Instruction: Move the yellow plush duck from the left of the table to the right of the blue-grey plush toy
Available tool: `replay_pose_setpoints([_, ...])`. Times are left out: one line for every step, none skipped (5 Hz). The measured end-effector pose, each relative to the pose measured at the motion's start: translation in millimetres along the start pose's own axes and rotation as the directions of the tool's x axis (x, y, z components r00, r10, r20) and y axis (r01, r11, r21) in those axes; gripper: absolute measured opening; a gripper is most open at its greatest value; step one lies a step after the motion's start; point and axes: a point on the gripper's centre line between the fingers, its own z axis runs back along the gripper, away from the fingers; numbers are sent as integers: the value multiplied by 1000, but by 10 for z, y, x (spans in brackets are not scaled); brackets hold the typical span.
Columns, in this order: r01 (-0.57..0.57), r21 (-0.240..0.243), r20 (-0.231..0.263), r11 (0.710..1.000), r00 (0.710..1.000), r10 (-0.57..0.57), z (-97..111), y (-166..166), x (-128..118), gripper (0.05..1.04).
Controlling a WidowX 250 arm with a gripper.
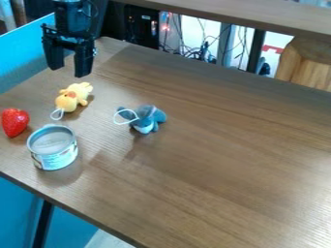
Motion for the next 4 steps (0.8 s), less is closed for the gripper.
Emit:
replay_pose_setpoints([0, -19, -52, 1000, 999, -1, -203, -9, -3, 1005])
replay_pose_setpoints([-13, -32, -4, 999, 1000, 13, -163, 55, 139, 1005])
replay_pose_setpoints([-44, -9, 38, 999, 998, 45, -198, 221, 171, 1005])
replay_pose_setpoints([-73, 27, 24, 997, 997, 72, -320, 290, 194, 1004])
